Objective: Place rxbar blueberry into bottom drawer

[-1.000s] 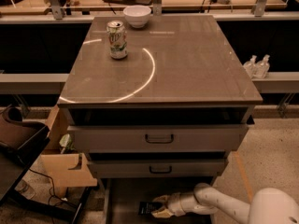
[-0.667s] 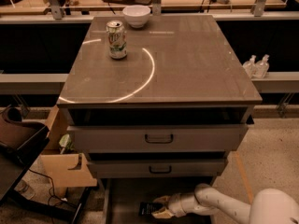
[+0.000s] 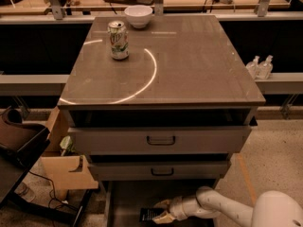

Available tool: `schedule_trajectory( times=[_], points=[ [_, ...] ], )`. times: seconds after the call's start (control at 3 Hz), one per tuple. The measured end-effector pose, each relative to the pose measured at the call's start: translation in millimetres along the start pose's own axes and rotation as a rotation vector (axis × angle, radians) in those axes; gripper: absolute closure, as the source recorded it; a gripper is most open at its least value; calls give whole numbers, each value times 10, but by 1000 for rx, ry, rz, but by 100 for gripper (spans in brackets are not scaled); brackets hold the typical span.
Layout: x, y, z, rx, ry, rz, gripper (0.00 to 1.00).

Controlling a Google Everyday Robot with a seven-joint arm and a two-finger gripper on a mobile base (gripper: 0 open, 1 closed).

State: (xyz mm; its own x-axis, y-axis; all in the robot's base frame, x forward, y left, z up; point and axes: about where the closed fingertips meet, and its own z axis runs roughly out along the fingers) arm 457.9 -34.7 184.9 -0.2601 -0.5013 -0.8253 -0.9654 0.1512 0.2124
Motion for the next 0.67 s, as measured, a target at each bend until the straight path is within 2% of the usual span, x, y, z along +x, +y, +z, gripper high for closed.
schedule_trajectory(
  times=[0.33, 0.67],
  points=[
    [-2, 15, 21, -4, -1, 1, 12],
    [-4, 28, 39, -7, -2, 1, 0]
  ],
)
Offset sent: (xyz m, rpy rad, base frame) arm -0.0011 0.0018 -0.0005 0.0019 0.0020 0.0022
